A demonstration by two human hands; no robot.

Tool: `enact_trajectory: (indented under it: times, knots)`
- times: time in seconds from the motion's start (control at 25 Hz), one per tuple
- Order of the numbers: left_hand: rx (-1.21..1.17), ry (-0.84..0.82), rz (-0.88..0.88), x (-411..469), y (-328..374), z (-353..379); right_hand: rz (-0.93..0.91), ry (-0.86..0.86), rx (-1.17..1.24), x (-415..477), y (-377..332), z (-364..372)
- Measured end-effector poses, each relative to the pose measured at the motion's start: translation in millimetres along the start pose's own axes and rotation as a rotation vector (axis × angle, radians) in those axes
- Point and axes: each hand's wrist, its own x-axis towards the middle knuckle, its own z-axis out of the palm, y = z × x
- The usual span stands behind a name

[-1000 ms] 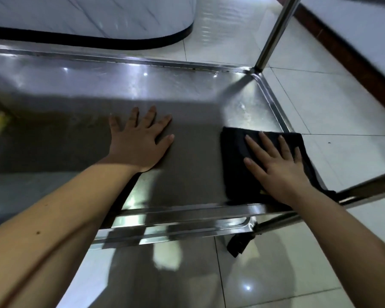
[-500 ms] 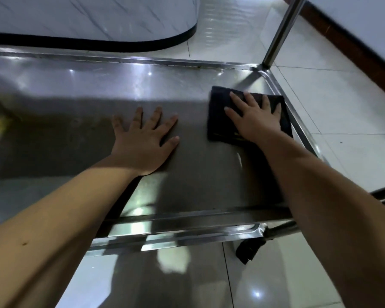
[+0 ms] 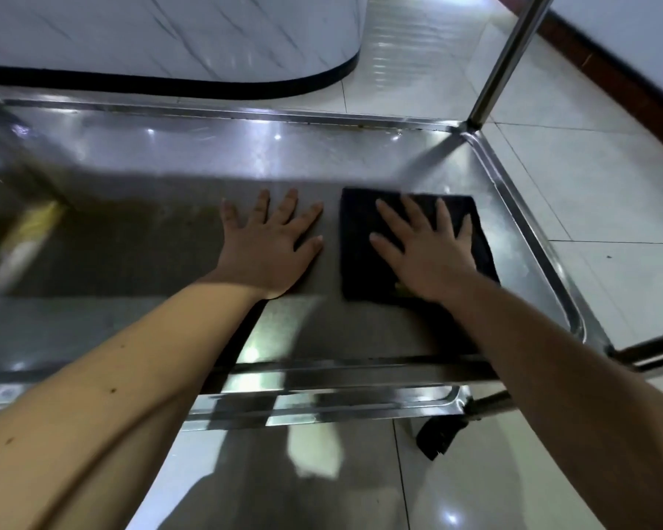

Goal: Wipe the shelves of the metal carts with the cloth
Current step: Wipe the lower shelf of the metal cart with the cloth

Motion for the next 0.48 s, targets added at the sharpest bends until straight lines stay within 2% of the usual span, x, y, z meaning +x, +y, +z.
enact_trajectory:
  times: [0.12,0.2,0.32,0.48]
  knots:
    - [-0.022,0.043,-0.006,0.1,-0.1,1.5,-0.071,-0.059,0.051,-89.6,-20.0,10.2]
    - [-0.039,0.069,-0.02,0.6,0.4,3.2,-0.068,-0.062,0.028,-93.6,-20.4,10.6]
    - [-0.053,0.099,-0.074,1.5,1.1,5.5,0.018,0.049,0.033,-13.3,-20.6,3.6]
    - [-0.032,0.097,-0.178,0.6,-0.3,7.7,0.117,0.065,0.143,104.9,-39.3,-14.0]
